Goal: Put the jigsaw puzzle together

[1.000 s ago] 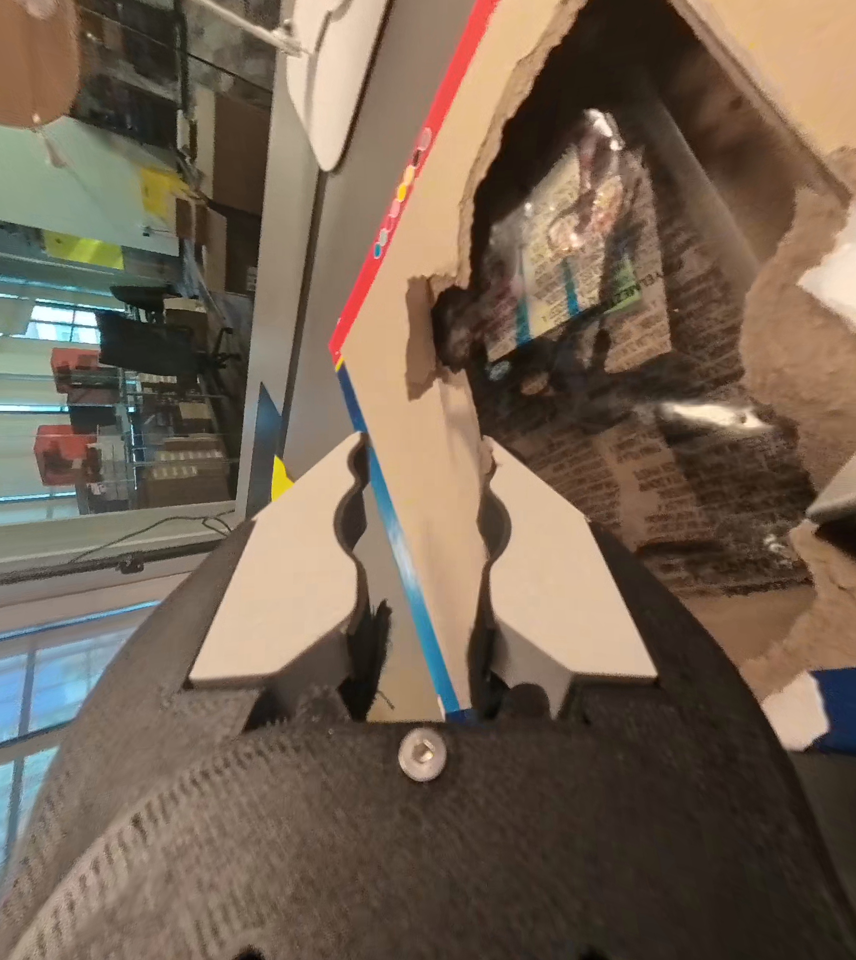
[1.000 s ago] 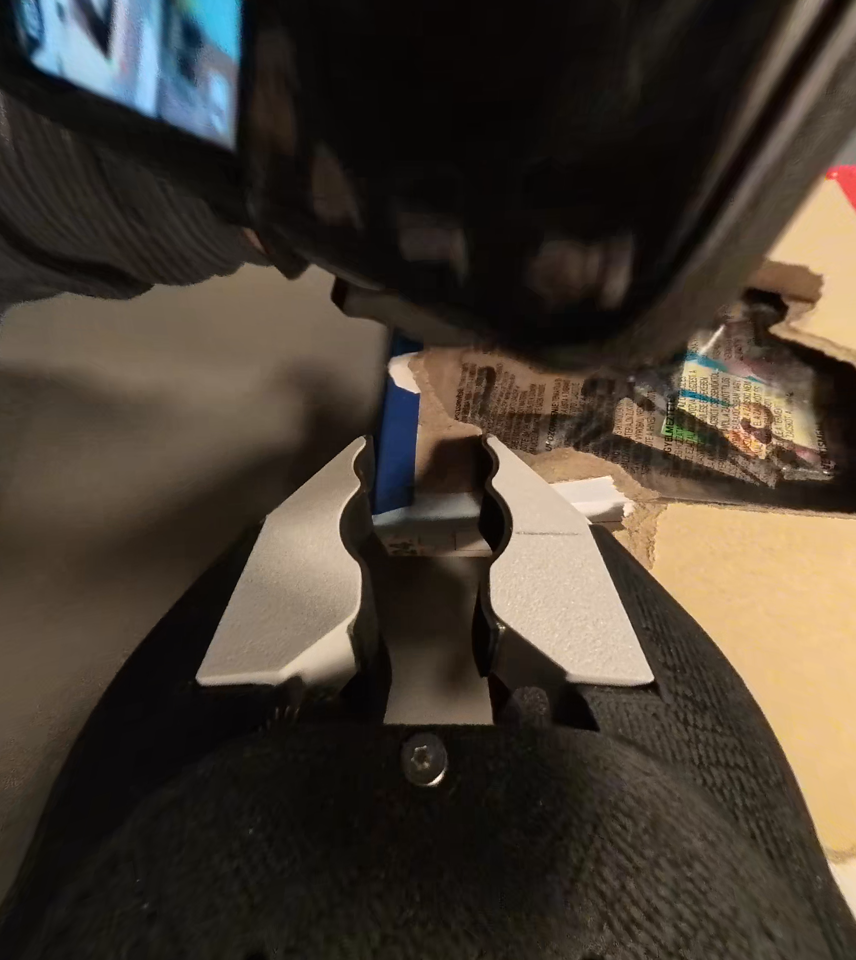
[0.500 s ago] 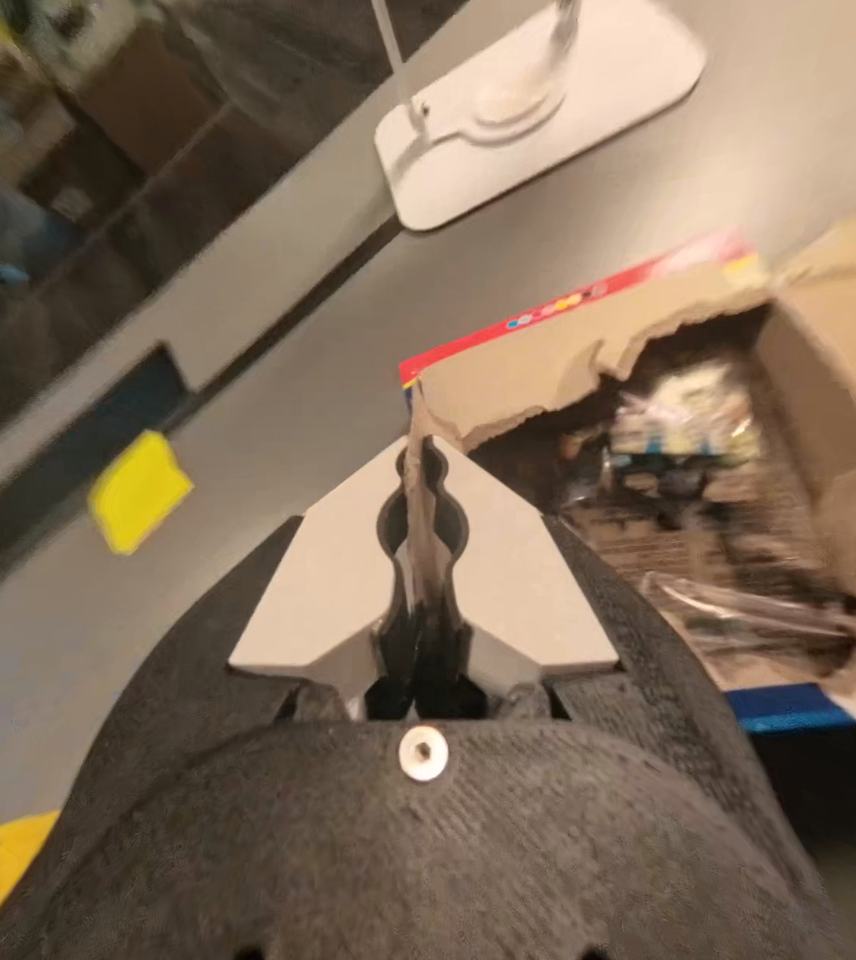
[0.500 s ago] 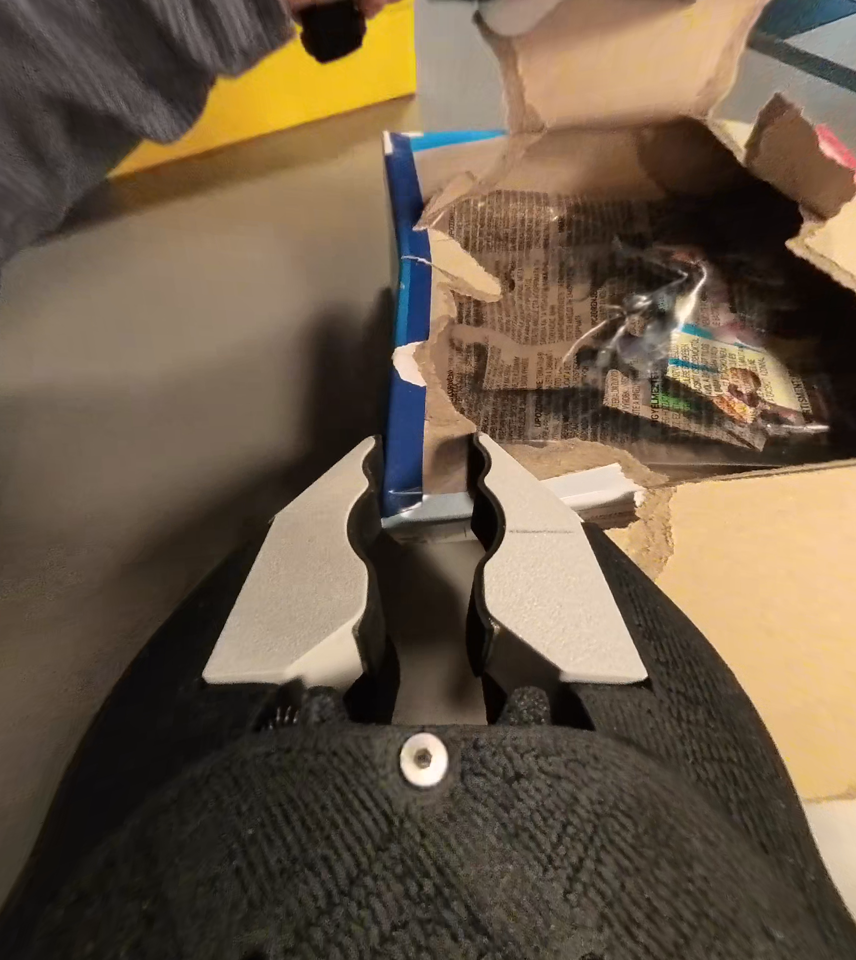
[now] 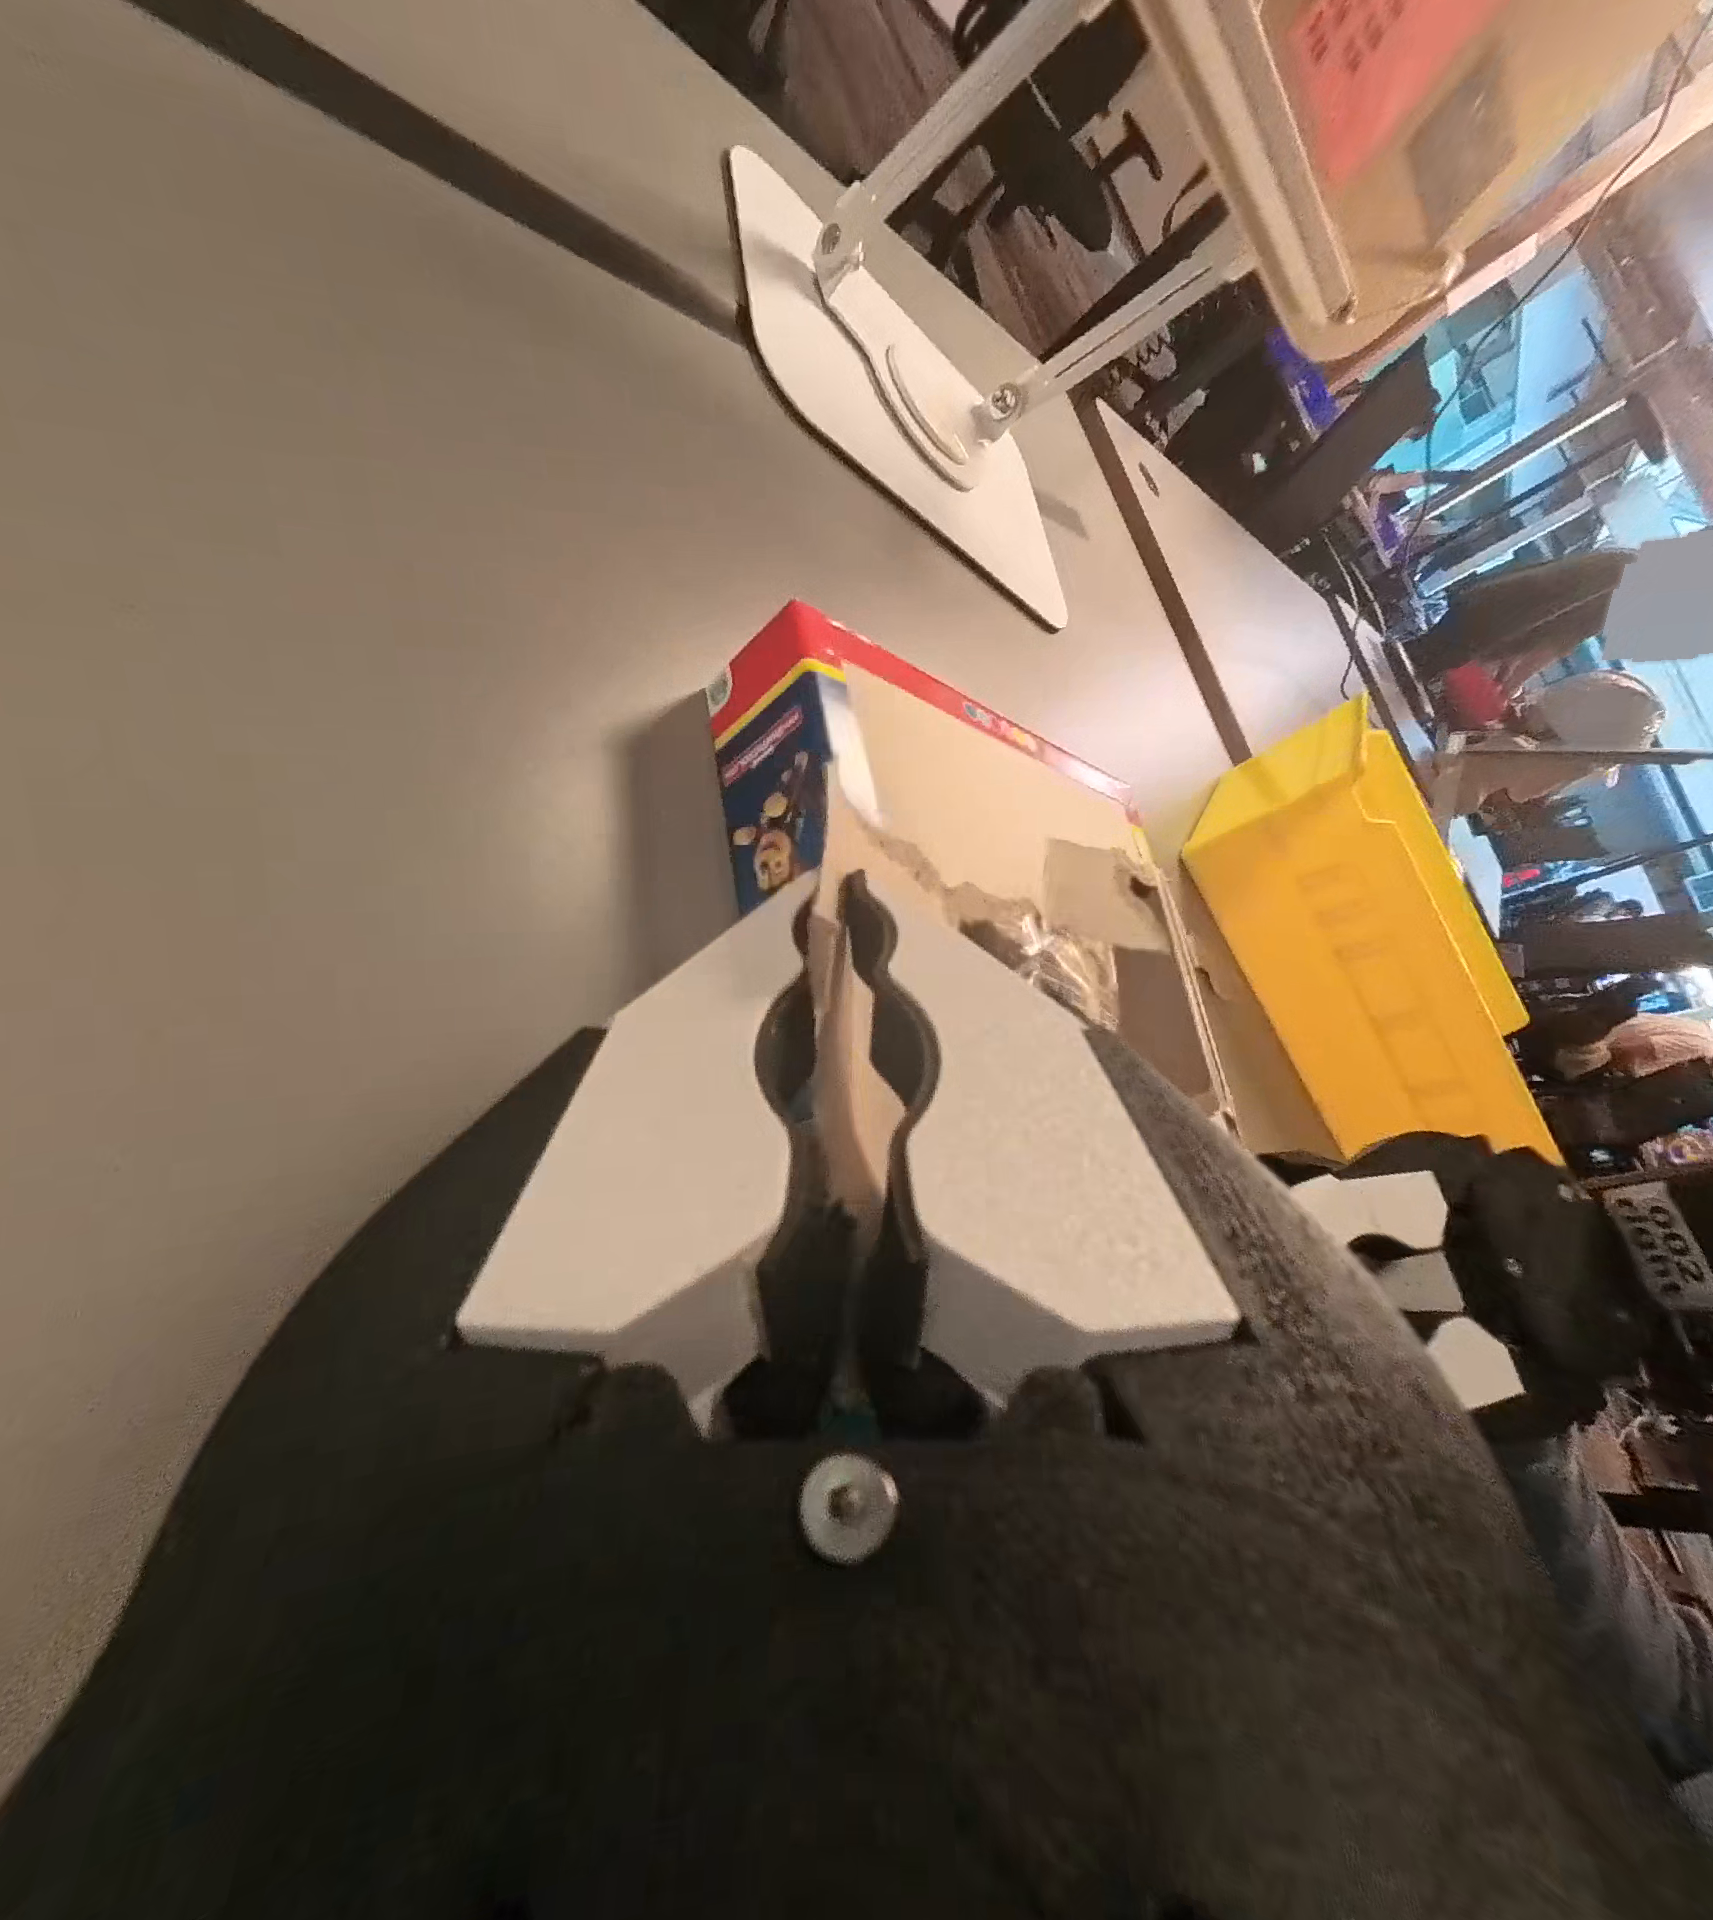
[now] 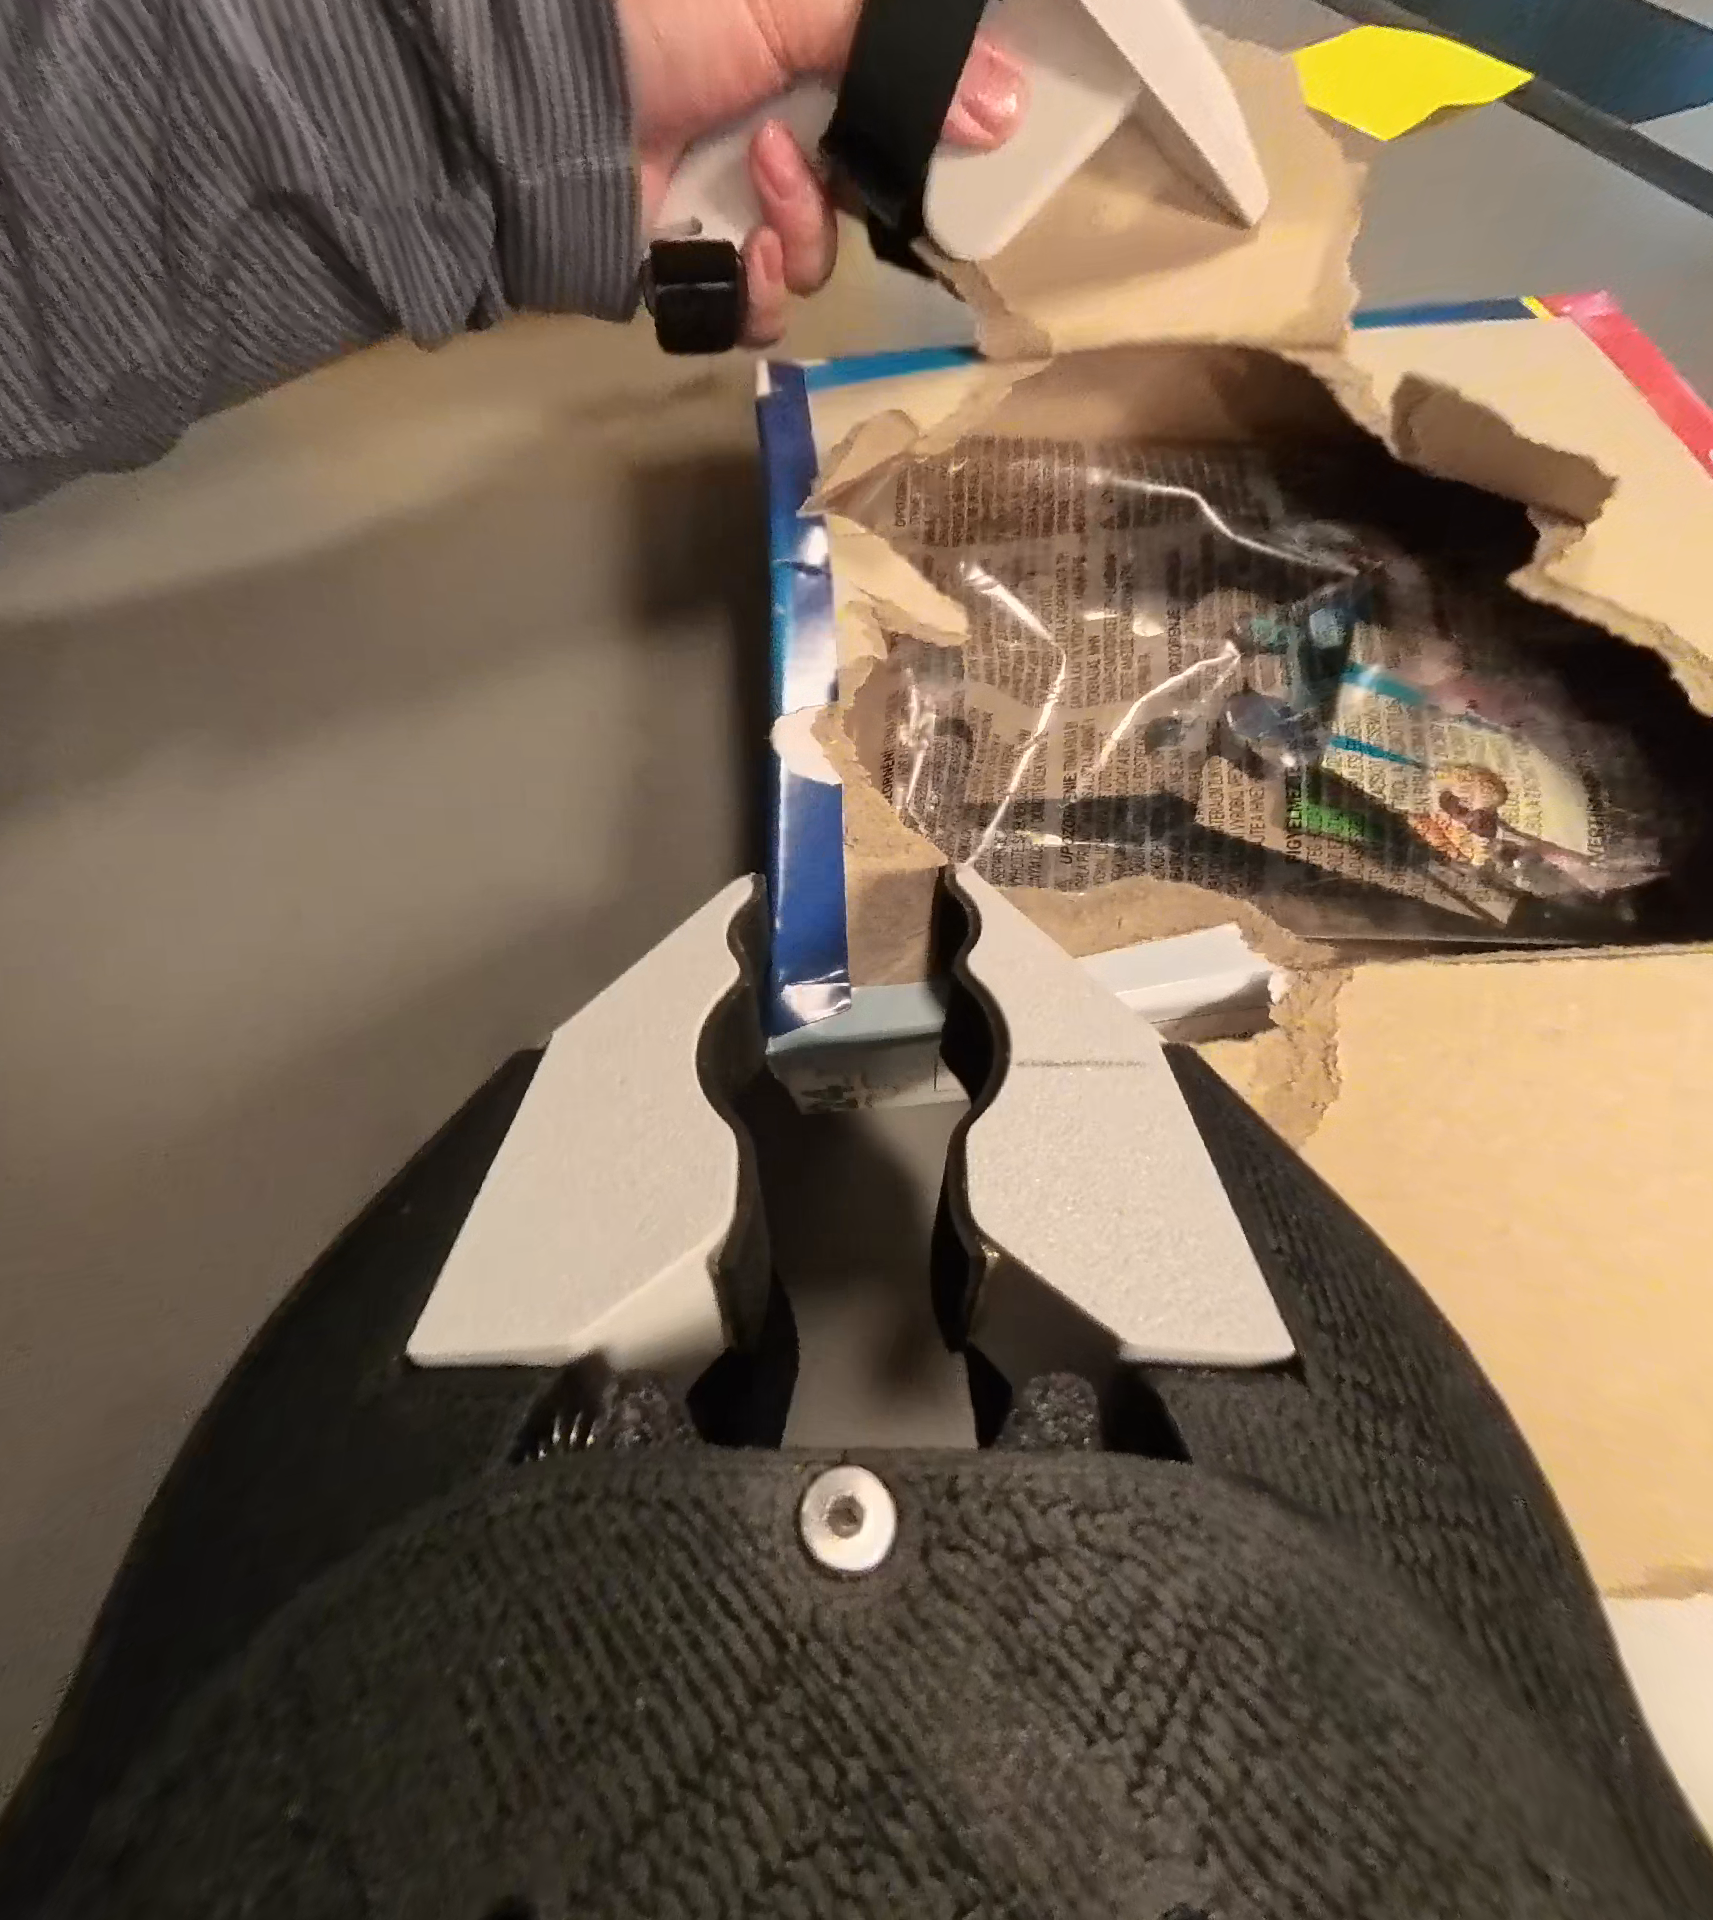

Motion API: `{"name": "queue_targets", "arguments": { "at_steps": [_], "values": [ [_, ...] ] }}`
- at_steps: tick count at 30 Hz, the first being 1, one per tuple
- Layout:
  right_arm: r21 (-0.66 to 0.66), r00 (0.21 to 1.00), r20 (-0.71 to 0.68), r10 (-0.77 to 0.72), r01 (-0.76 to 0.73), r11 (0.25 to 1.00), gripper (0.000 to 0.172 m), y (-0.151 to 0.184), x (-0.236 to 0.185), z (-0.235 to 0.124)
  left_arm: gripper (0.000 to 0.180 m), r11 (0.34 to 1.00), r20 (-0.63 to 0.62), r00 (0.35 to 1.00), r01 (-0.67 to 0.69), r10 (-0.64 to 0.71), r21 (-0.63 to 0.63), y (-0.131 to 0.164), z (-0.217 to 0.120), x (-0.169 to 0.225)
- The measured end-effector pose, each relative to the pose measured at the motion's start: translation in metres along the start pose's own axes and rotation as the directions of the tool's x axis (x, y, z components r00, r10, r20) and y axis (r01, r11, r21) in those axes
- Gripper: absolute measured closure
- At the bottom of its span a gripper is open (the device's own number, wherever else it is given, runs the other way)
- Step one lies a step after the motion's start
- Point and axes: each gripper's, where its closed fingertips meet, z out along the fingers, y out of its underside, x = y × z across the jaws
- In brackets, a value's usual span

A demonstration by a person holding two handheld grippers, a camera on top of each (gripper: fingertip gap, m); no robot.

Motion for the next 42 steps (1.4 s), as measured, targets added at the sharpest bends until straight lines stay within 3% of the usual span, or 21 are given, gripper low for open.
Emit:
{"name": "queue_targets", "arguments": {
  "at_steps": [3,5,9,11,13,15,17,18,21,24,29,30,32,34,37,40,42],
  "values": [
    [0.001,1.000,0.004,-0.012,0.012,1.000,0.141,0.000,-0.001,-0.001,0.180,0.987,0.036,0.987,-0.158,0.158,-0.017,-0.004,-0.004,0.018],
    [0.001,1.000,0.004,-0.015,0.015,1.000,0.141,0.000,-0.001,0.000,0.171,0.939,0.155,0.926,-0.338,0.344,-0.065,-0.010,-0.008,0.026],
    [0.002,1.000,0.006,-0.016,0.016,1.000,0.141,0.000,-0.001,-0.001,0.111,0.807,0.369,0.732,-0.582,0.573,-0.099,-0.037,-0.027,0.051],
    [0.003,1.000,0.008,-0.016,0.016,1.000,0.141,0.000,-0.001,-0.001,0.103,0.723,0.337,0.659,-0.682,0.673,-0.112,-0.036,-0.022,0.079],
    [0.003,1.000,0.007,-0.017,0.017,1.000,0.141,0.000,-0.001,-0.001,0.101,0.612,0.212,0.577,-0.770,0.789,-0.182,-0.012,0.001,0.106],
    [0.004,1.000,0.007,-0.021,0.021,1.000,0.141,0.000,-0.001,-0.001,0.095,0.385,0.129,0.364,-0.837,0.922,-0.390,0.018,0.024,0.100],
    [0.004,1.000,0.008,-0.020,0.020,1.000,0.141,0.000,-0.001,-0.001,0.093,0.134,0.043,0.132,-0.833,0.990,-0.537,0.034,0.043,0.085],
    [0.004,1.000,0.009,-0.019,0.019,1.000,0.141,0.000,-0.001,-0.001,0.098,0.059,0.005,0.068,-0.824,0.998,-0.563,0.039,0.051,0.079],
    [0.003,1.000,0.006,-0.022,0.022,1.000,0.141,0.000,-0.001,-0.002,0.113,0.008,-0.040,0.044,-0.778,0.998,-0.629,0.039,0.066,0.059],
    [0.004,1.000,0.007,-0.020,0.020,1.000,0.141,0.000,-0.001,-0.002,0.120,-0.053,-0.053,-0.022,-0.720,0.998,-0.692,0.027,0.069,0.041],
    [0.004,1.000,0.014,-0.016,0.016,1.000,0.141,0.001,-0.001,-0.002,0.136,-0.289,-0.151,-0.264,-0.638,0.953,-0.714,0.020,0.080,0.034],
    [0.005,1.000,0.015,-0.013,0.013,1.000,0.141,0.001,-0.001,-0.003,0.153,-0.293,-0.163,-0.256,-0.642,0.953,-0.708,0.021,0.083,0.034],
    [0.009,1.000,0.014,0.001,-0.001,1.000,0.142,0.002,0.000,-0.005,0.169,-0.202,-0.111,-0.174,-0.696,0.978,-0.689,0.017,0.087,0.038],
    [0.012,1.000,0.016,0.016,-0.016,1.000,0.142,0.002,0.000,-0.007,0.179,-0.046,-0.064,-0.003,-0.727,0.998,-0.685,0.013,0.087,0.040],
    [0.012,1.000,0.014,0.019,-0.020,1.000,0.142,0.003,0.000,-0.008,0.180,0.292,0.004,0.376,-0.714,0.927,-0.637,0.002,0.085,0.044],
    [0.013,1.000,0.019,0.021,-0.021,1.000,0.143,0.003,-0.001,-0.009,0.180,0.513,0.084,0.590,-0.612,0.803,-0.602,-0.026,0.073,0.032],
    [0.013,1.000,0.023,0.022,-0.022,1.000,0.143,0.003,-0.001,-0.009,0.180,0.598,0.068,0.717,-0.521,0.694,-0.609,-0.026,0.068,0.024]
  ]
}}
